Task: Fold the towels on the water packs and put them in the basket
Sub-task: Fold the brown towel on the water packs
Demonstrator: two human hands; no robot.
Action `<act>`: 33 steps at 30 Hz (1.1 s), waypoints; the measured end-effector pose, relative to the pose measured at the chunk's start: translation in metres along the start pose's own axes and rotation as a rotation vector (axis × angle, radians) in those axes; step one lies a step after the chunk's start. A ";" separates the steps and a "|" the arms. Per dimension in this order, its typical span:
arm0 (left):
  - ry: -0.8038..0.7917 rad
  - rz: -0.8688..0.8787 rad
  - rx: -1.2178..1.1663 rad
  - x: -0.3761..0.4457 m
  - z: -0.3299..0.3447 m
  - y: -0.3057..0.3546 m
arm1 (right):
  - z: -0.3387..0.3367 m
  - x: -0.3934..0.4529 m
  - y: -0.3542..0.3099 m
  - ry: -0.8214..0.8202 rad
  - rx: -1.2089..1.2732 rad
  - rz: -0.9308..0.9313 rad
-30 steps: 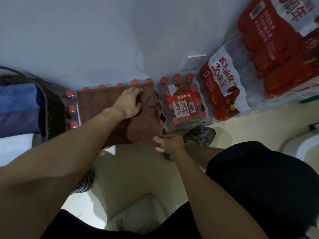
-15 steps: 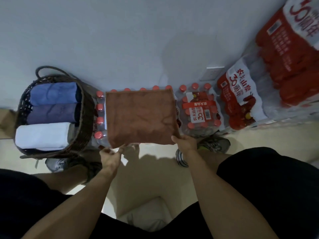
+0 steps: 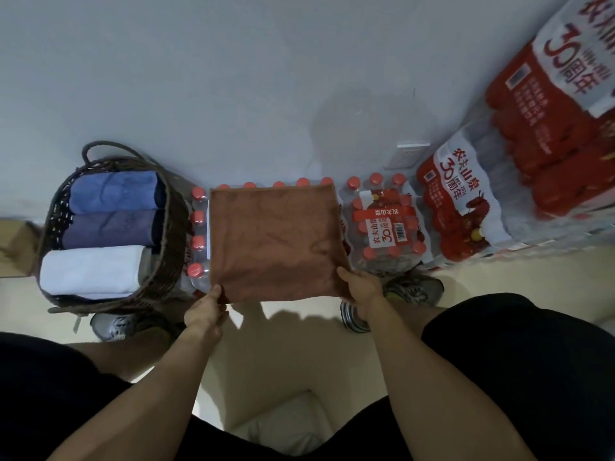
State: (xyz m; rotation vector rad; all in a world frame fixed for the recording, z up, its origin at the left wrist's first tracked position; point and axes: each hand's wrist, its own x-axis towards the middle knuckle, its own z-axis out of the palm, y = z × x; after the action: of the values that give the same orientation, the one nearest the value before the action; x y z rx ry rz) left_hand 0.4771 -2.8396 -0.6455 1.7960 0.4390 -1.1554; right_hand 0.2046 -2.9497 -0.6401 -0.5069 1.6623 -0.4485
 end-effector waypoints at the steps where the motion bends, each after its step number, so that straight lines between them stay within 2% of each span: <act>1: -0.027 -0.039 -0.058 0.000 -0.003 0.001 | 0.000 -0.001 -0.002 -0.001 0.007 0.003; 5: -0.119 -0.093 -0.228 -0.010 -0.007 0.005 | 0.004 -0.009 -0.001 -0.059 0.081 0.018; 11: -0.011 -0.051 -0.093 -0.021 -0.009 0.018 | -0.004 -0.017 0.004 0.109 -0.141 -0.106; 13: 0.015 0.021 0.037 -0.025 -0.012 0.023 | -0.010 -0.021 -0.003 0.148 -0.246 -0.127; 17: 0.038 0.353 0.489 -0.035 -0.018 0.028 | -0.016 -0.031 -0.026 0.123 -0.504 -0.181; 20: -0.106 0.457 0.666 -0.046 -0.017 0.040 | -0.022 -0.040 -0.044 -0.087 -0.441 -0.130; 22: -0.219 0.429 0.722 -0.052 -0.019 0.051 | -0.026 -0.047 -0.055 -0.300 -0.359 -0.083; 24: -0.315 0.389 0.735 -0.057 -0.022 0.065 | -0.031 -0.047 -0.062 -0.419 -0.332 -0.099; 27: -0.482 0.319 0.748 -0.060 -0.030 0.084 | -0.037 -0.048 -0.068 -0.404 -0.445 -0.156; 29: -0.566 0.317 0.853 -0.059 -0.034 0.092 | -0.038 -0.048 -0.070 -0.396 -0.459 -0.210; 33: -0.517 0.390 0.877 -0.058 -0.039 0.092 | -0.037 -0.045 -0.071 -0.331 -0.340 -0.387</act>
State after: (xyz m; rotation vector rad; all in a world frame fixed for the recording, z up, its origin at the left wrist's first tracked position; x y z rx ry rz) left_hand 0.5325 -2.8430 -0.5443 2.0312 -0.8081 -1.5755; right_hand 0.1787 -2.9824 -0.5584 -1.1061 1.3219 -0.3381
